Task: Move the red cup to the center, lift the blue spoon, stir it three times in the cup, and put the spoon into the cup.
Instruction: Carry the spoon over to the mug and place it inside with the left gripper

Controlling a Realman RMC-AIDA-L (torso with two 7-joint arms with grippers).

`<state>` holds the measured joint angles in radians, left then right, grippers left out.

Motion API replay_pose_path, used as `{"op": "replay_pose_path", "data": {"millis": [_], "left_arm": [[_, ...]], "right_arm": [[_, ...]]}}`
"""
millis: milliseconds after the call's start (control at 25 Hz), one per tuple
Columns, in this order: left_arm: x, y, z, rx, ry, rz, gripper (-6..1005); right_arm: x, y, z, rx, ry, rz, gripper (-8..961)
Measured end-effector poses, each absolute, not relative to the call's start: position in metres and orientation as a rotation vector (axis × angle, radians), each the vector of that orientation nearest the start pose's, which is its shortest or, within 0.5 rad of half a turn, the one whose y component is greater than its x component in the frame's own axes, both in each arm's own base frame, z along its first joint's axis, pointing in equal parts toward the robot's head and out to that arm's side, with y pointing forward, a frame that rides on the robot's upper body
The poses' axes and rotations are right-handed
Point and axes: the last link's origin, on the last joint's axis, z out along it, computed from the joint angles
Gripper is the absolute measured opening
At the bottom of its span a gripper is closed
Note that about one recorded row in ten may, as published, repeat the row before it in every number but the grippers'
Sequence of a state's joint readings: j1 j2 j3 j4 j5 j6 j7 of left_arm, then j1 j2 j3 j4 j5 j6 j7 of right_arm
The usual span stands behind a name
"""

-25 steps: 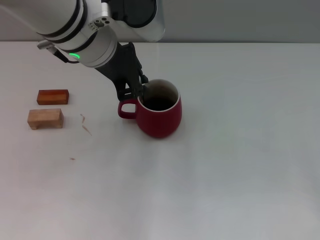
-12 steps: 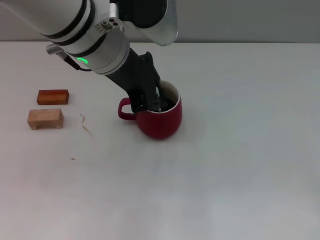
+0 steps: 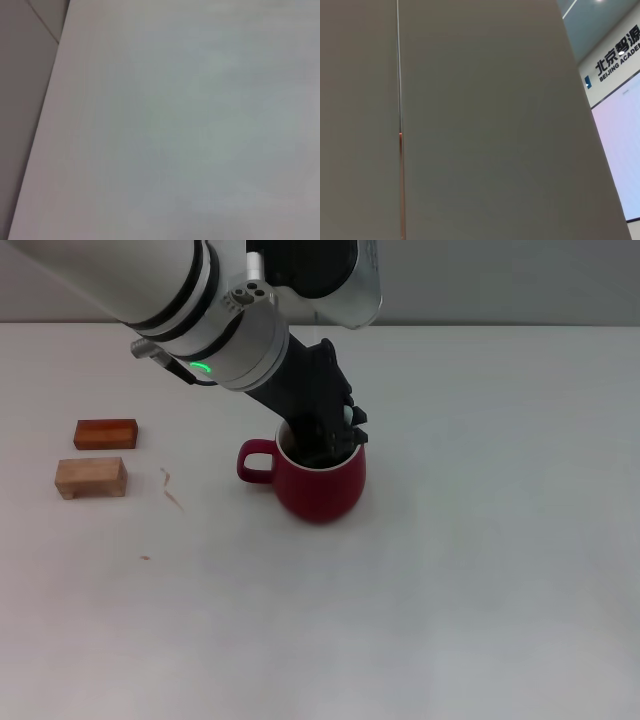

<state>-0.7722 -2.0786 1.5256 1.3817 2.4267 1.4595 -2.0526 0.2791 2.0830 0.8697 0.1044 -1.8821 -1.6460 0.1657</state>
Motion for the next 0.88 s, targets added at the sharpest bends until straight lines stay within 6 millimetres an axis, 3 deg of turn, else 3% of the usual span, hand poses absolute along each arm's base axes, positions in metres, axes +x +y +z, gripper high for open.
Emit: {"op": "replay_pose_path", "data": {"millis": [360,880], "left_arm": [[-0.084,0.374,-0.032,-2.812,0.164,0.359,161],[-0.096,0.375,-0.026,-2.783,0.151,0.483,162]], "right_arm": [[0.368,0.249,0.075,-0.99,0.372,0.803,703],[0.368,0.249,0.076,-0.991,0.368,0.802,703]]}}
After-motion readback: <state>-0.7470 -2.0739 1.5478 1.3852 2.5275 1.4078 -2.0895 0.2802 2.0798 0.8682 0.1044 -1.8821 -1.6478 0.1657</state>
